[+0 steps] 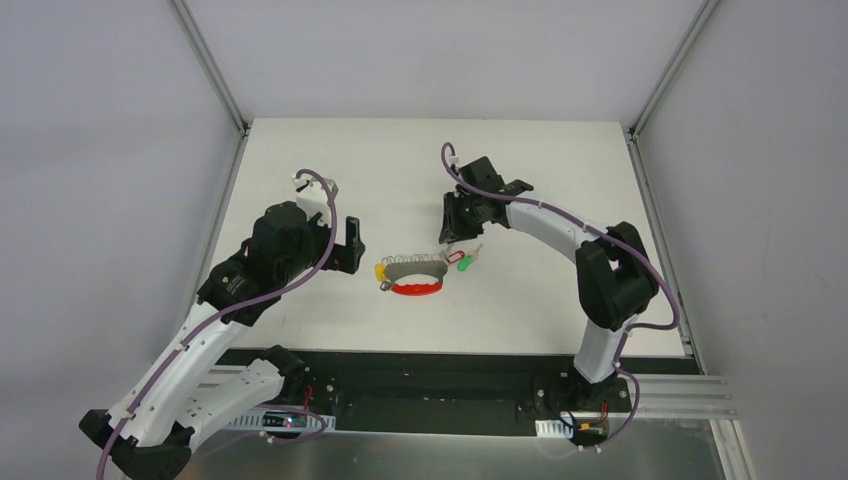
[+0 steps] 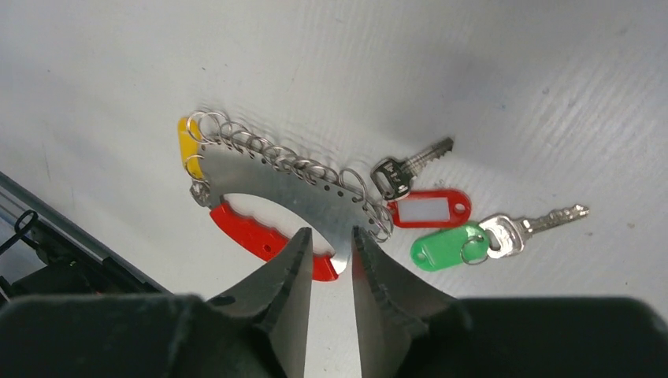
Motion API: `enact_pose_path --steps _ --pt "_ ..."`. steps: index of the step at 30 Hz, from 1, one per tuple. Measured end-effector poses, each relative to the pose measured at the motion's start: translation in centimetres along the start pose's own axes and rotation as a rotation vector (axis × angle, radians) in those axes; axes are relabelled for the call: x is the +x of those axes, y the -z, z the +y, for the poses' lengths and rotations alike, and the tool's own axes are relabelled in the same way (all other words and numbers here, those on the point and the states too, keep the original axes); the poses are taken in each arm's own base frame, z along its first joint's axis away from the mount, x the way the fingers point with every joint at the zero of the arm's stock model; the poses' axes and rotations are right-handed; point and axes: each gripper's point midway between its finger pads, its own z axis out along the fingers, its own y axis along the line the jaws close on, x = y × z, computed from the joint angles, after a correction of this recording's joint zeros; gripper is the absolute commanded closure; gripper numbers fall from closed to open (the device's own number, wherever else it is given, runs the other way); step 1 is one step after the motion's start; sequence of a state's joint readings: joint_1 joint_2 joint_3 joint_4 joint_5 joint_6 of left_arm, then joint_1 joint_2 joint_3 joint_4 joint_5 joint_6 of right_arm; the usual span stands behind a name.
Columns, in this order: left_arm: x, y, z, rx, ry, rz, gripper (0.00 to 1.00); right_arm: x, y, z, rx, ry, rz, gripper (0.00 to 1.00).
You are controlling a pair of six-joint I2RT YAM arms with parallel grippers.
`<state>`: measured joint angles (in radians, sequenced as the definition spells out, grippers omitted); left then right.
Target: Put the keys on the keyring
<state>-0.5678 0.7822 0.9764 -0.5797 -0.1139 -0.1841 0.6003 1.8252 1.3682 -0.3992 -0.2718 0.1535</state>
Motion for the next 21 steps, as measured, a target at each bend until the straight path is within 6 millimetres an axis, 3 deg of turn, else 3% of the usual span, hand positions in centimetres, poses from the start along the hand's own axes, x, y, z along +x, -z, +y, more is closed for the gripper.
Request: enact_pose_path --steps 3,7,21 --pt "0.0 0.0 0.0 0.0 -0.002 0.0 0.01 1.4 0.0 -1.0 0.03 -0.008 0.021 0.63" --pt "0.1 0.0 0.0 0.0 -0.003 0.003 0.01 2.4 0.2 -1.7 0.058 -0.004 0.026 0.62" --pt "0.2 -0.1 0.0 0.0 -0.006 0.004 0.01 2.3 -0.4 -1.8 0.072 0.021 0.01 0.67"
